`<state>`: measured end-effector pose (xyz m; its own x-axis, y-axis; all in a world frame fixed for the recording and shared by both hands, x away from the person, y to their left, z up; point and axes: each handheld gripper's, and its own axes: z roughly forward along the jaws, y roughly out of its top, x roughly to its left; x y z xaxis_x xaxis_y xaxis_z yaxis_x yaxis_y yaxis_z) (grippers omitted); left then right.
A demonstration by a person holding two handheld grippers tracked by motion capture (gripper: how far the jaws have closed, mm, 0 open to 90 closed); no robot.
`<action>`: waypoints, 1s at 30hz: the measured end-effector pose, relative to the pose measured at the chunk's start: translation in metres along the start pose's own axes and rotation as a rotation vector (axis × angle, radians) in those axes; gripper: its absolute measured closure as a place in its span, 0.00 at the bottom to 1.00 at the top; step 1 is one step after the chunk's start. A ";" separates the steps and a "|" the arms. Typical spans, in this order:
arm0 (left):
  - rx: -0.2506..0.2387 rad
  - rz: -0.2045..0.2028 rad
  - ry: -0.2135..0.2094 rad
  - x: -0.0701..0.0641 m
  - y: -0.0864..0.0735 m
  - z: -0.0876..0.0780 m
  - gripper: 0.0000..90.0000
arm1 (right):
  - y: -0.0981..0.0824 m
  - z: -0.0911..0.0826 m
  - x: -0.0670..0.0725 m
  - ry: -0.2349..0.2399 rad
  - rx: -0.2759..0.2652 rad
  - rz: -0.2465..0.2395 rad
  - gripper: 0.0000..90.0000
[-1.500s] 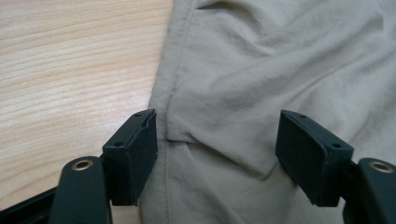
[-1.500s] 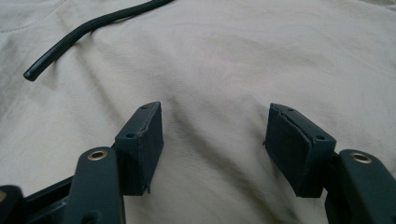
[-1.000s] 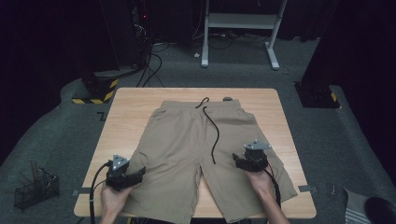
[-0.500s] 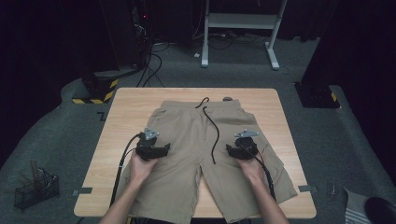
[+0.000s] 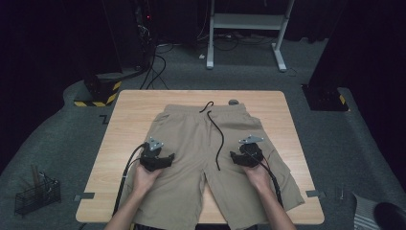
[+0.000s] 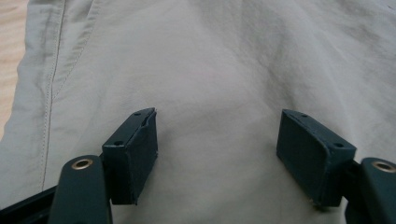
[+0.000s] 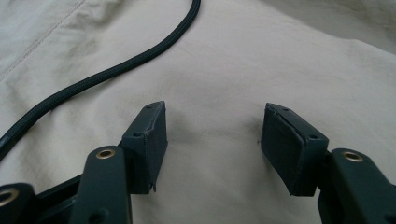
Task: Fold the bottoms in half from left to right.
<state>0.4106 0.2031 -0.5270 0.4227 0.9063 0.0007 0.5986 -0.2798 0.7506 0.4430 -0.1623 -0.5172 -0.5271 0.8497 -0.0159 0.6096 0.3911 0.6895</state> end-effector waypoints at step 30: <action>0.032 0.018 -0.017 -0.011 0.018 0.016 0.31 | -0.007 -0.002 0.010 -0.007 -0.029 0.012 0.43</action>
<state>0.4279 0.1831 -0.5239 0.4453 0.8954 0.0026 0.6122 -0.3066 0.7288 0.4324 -0.1575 -0.5204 -0.5158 0.8566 -0.0123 0.5982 0.3704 0.7106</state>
